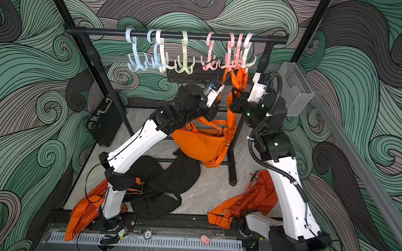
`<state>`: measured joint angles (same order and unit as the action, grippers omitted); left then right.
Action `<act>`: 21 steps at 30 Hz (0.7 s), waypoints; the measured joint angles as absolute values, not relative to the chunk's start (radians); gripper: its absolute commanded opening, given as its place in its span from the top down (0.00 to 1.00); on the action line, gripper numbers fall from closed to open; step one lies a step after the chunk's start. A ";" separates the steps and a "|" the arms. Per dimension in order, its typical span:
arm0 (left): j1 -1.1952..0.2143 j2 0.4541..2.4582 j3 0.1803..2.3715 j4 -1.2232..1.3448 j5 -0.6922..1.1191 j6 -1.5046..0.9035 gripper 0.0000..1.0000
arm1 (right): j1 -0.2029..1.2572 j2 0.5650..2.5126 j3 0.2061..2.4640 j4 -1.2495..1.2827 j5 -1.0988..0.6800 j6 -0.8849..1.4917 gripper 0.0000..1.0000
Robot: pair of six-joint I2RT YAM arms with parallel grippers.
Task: Hang the bag on a hook
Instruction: Hang the bag on the hook.
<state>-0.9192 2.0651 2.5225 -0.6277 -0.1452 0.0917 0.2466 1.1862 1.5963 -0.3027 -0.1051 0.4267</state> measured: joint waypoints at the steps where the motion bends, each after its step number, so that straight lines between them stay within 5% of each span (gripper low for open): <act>1: -0.919 2.062 2.511 -0.628 -0.144 0.090 0.62 | 0.241 1.179 1.596 -0.311 -0.088 0.426 1.00; 8: -0.919 1.951 2.276 -0.619 -0.127 0.059 0.18 | 0.198 1.150 1.594 -0.346 -0.057 0.427 1.00; 12: -0.919 1.823 2.088 -0.601 -0.146 0.040 0.02 | 0.197 1.146 1.594 -0.376 -0.068 0.422 0.60; 19: -0.919 1.542 1.684 -0.565 -0.191 0.000 0.01 | 0.196 1.066 1.594 -0.512 0.012 0.412 0.02; 21: -0.919 1.487 1.585 -0.562 -0.199 -0.020 0.01 | 0.195 1.032 1.591 -0.576 0.062 0.420 0.01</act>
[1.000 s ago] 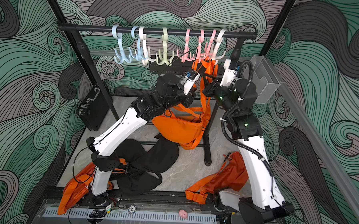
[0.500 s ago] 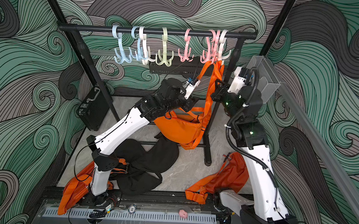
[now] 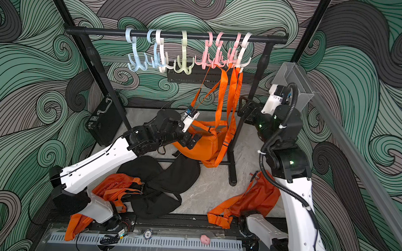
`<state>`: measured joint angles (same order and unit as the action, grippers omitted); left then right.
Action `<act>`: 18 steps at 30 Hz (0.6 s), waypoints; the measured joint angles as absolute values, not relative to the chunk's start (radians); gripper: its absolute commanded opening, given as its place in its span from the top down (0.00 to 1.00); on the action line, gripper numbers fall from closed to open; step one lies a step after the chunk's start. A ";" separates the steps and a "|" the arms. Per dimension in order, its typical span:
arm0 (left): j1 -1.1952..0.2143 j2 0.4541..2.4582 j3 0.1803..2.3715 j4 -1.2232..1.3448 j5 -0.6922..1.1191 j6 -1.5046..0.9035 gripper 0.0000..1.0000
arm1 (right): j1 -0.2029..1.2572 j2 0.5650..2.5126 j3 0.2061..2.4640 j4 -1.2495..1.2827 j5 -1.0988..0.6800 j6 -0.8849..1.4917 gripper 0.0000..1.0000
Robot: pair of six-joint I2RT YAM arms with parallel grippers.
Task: Hang the bag on a hook
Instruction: Hang the bag on the hook.
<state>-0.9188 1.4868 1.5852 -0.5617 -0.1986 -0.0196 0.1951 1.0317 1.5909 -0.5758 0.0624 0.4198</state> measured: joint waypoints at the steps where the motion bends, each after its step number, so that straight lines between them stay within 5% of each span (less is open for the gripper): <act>1: -0.918 1.456 1.525 -0.562 -0.201 -0.029 0.02 | 0.192 1.009 1.579 -0.607 0.093 0.425 0.01; 8: -0.919 1.319 1.293 -0.583 -0.243 -0.049 0.02 | 0.047 0.857 1.296 -0.856 0.204 0.552 0.01; 18: -0.919 1.238 1.229 -0.558 -0.283 -0.034 0.01 | -0.156 0.940 0.866 -1.121 0.170 0.762 0.01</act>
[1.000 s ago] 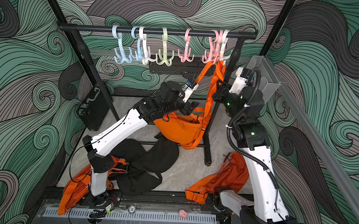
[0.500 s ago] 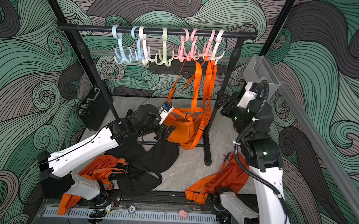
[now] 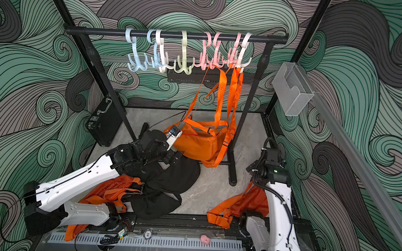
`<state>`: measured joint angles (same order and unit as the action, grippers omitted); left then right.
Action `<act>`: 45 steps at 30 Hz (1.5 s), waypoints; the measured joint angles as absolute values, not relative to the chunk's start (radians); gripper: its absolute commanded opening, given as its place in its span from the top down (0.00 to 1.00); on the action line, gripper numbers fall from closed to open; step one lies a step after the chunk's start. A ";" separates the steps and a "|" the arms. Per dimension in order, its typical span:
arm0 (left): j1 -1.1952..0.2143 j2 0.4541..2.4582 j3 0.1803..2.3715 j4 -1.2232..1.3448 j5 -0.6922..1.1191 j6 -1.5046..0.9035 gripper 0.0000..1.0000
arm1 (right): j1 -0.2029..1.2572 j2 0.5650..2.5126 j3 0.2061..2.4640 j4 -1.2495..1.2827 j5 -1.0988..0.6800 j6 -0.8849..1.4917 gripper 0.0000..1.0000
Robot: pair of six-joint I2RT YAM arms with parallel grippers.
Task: Hang the bag on a hook
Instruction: Hang the bag on the hook, then pick up the bag from the center of the board.
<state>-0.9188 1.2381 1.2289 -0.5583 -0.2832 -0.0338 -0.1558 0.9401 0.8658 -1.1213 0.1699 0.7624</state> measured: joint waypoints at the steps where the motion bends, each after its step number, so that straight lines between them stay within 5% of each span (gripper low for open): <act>1: -0.919 1.231 1.219 -0.556 -0.285 -0.033 0.01 | -0.156 0.974 0.861 -1.138 0.172 0.781 0.01; 15: -0.919 1.215 1.194 -0.557 -0.292 -0.022 0.02 | -0.071 1.155 0.692 -1.141 0.212 0.960 0.05; 21: -0.919 1.215 1.193 -0.556 -0.292 -0.013 0.01 | -0.020 1.295 0.655 -1.057 0.196 0.981 0.59; 26: -0.919 1.215 1.186 -0.556 -0.305 -0.009 0.01 | 0.007 1.224 0.656 -0.998 0.176 0.972 1.00; 35: -0.919 1.192 1.173 -0.549 -0.277 0.015 0.02 | 0.014 0.853 0.802 -1.012 0.168 0.912 1.00; 45: -0.969 1.026 1.069 -0.415 0.123 0.059 0.01 | 0.019 0.681 1.157 -0.915 -0.067 0.733 1.00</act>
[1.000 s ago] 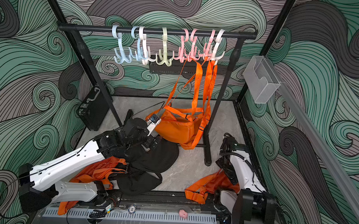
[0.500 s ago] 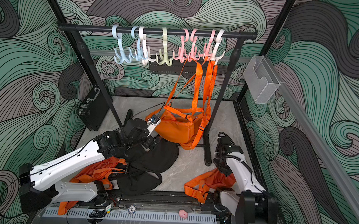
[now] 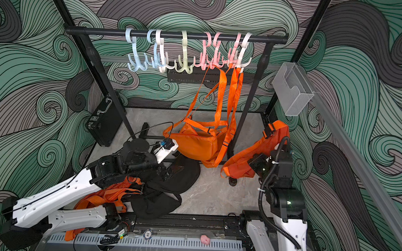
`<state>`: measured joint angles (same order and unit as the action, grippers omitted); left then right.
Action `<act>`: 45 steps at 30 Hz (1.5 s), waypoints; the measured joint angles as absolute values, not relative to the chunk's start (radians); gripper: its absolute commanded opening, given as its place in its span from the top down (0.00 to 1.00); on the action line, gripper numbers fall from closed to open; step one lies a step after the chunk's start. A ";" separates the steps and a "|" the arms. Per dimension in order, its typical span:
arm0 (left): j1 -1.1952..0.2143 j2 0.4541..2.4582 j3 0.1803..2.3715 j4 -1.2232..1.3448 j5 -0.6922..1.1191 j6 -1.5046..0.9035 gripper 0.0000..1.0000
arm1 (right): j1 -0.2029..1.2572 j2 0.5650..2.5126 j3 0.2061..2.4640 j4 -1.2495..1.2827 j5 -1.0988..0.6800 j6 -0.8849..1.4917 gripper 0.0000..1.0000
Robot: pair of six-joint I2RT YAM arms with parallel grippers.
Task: Hang the bag on a hook
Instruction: Pick up the bag from the center of the board.
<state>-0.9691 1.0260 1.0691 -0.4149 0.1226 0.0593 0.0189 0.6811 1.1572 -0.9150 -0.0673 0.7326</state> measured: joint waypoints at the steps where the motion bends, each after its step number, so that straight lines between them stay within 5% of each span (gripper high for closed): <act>1: -0.976 1.032 1.066 -0.397 0.153 0.059 0.01 | 0.019 0.698 1.188 -0.908 -0.105 0.722 1.00; 8: -0.993 1.078 1.038 -0.281 0.216 -0.010 0.01 | 0.021 0.776 1.331 -0.806 -0.447 0.652 1.00; 17: -0.993 1.012 1.001 -0.142 0.061 -0.184 0.01 | 0.070 0.734 1.255 -0.649 -0.790 0.577 1.00; 34: -0.992 1.111 0.957 -0.044 0.128 -0.420 0.05 | 0.104 0.700 1.172 -0.551 -0.874 0.504 1.00; 38: -0.992 1.163 0.988 -0.037 0.165 -0.442 0.11 | 0.109 0.686 1.142 -0.530 -0.873 0.504 1.00; 45: -0.993 1.229 1.008 -0.032 0.221 -0.466 0.48 | 0.112 0.644 1.122 -0.513 -0.873 0.493 1.00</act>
